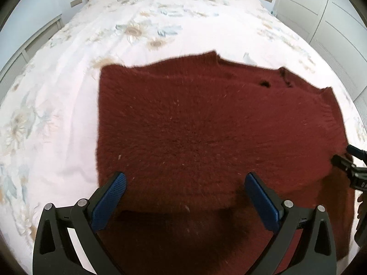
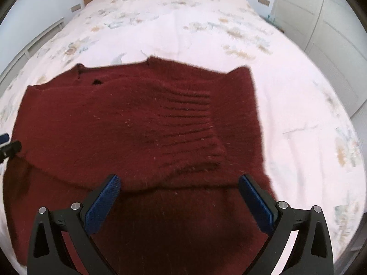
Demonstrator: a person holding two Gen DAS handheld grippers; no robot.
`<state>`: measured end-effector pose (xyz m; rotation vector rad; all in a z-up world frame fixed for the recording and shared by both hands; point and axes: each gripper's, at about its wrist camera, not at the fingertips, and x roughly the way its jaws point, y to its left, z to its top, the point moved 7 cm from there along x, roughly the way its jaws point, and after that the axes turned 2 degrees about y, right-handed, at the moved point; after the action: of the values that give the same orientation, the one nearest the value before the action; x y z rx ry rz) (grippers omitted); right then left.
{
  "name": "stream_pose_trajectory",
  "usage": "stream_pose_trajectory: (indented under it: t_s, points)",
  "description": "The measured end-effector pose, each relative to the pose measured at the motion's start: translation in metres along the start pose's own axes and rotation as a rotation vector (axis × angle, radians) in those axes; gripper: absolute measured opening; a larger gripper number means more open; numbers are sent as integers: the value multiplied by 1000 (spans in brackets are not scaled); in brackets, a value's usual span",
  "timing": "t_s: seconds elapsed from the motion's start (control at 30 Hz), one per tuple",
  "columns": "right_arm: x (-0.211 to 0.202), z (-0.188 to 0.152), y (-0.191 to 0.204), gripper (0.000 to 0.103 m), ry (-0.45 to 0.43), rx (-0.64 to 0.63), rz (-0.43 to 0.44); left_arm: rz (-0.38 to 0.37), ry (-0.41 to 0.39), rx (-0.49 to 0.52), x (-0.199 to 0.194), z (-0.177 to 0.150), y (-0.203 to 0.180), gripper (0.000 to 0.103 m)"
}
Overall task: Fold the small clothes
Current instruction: 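Open both grippers and smooth the folded sweater flat, then grasp the sweater hem with both grippers and fold it toward the collar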
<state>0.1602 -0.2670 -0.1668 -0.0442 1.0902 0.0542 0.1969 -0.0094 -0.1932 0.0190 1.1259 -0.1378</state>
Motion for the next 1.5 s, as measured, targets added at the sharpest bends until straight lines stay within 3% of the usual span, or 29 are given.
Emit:
stream_pose_trajectory:
  t_s: [0.27, 0.6, 0.97, 1.5]
  points:
    - [-60, -24, -18, 102, -46, 30, -4, -6, -60, 44, -69, -11, -14, 102]
    - [-100, -78, -37, 102, -46, 82, -11, -7, -31, 4, -92, -65, -9, 102]
    - [-93, -130, -40, 102, 23, 122, -8, 45, 51, -32, -93, -133, 12, 102]
    - [-36, -192, -40, 102, 180, 148, 20, 61, 222, -74, -53, -200, 27, 102]
